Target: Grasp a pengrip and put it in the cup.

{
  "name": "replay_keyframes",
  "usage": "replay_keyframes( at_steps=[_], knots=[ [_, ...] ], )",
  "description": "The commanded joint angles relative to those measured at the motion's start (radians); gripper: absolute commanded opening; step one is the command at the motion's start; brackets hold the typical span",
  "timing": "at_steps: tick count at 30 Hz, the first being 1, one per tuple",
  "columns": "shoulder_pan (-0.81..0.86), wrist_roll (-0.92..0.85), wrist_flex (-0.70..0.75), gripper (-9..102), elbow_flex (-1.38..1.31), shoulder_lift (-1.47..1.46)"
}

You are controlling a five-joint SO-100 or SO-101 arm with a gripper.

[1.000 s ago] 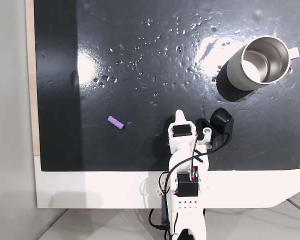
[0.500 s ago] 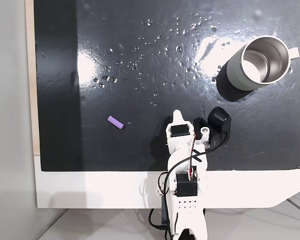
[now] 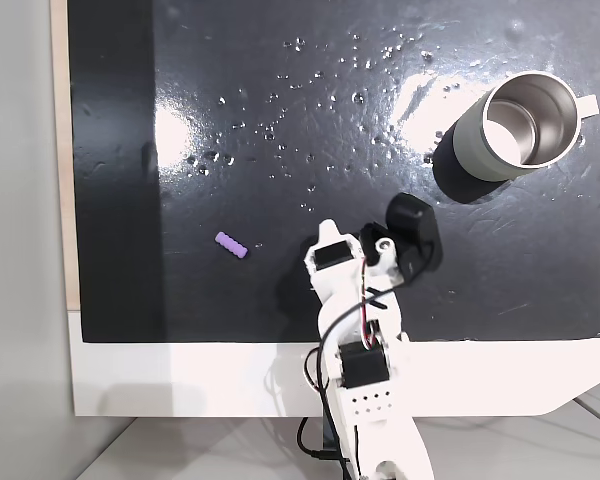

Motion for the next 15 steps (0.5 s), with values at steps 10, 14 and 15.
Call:
replay_keyframes(
  at_steps=[10, 14, 15],
  knots=[
    [-0.155, -0.153, -0.071, 3, -0.448, -0.621],
    [-0.179, -0.249, -0.005, 6, -0.601, -0.770],
    [-0.184, -0.279, 0.008, 7, -0.629, -0.798]
  ],
)
